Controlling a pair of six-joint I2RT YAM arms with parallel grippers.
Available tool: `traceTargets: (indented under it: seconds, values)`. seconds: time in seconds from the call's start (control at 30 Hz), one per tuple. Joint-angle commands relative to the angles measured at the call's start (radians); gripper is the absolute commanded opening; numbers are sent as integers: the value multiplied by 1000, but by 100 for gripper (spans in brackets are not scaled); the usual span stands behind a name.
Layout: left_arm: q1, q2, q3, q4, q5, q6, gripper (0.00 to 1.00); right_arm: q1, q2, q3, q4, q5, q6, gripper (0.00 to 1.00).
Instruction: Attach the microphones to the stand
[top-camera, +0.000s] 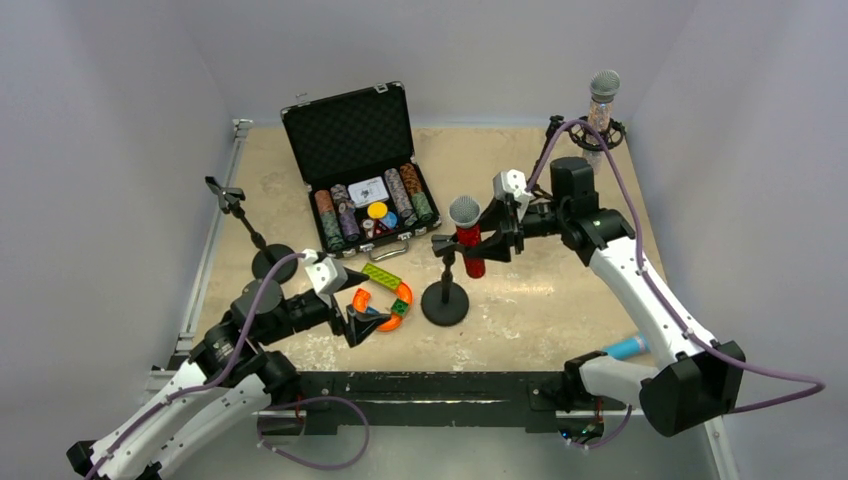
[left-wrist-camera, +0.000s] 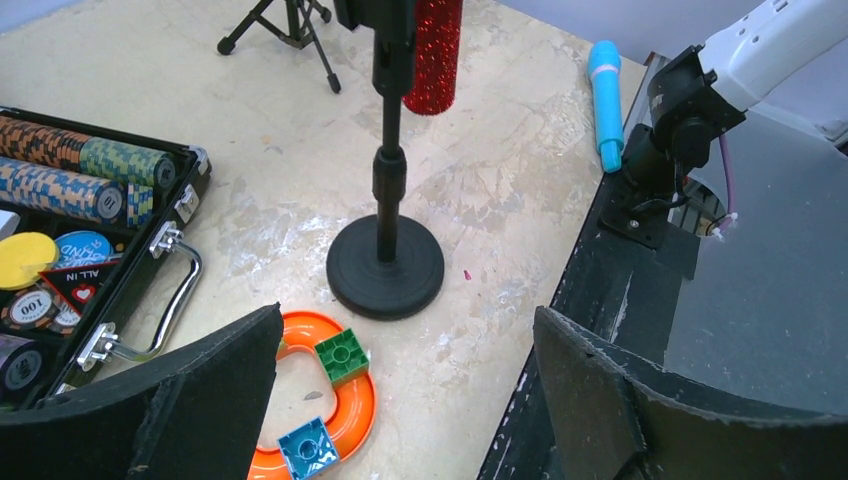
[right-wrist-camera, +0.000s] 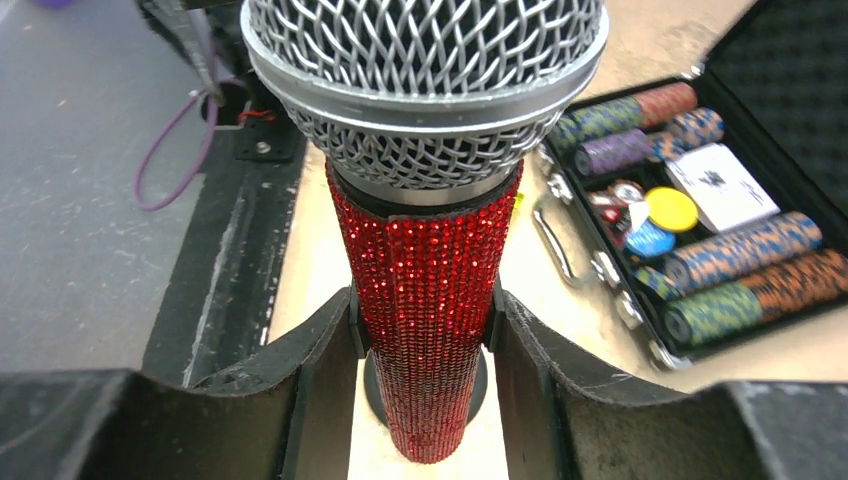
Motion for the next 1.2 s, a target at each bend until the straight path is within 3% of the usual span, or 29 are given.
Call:
traceTargets:
  seconds: [0.0,0.13,0.5,0.67,0.83,0.93,1.17]
  values:
    - [0,-18,1,1,-13,-17,98,-74,-47,83,101,88,75,7]
    - [0,-18,1,-2,-14,-14,98,-106,-36,104,266,271,157,8]
    - [0,-12,-6,-3,-33,-26,99,-110,247,353,461,547,270,7]
    - [-1,-2,-8,4,-40,-24,99,-109,325,388,530,622,318,8]
    - [-1,-2,-8,4,-44,-21,99,-108,341,344,541,600,345,13]
    - [0,-4,-8,5,-45,-19,99,-108,320,290,549,597,349,22]
    - [-1,-8,-7,5,-41,-18,99,-107,251,217,503,580,341,58]
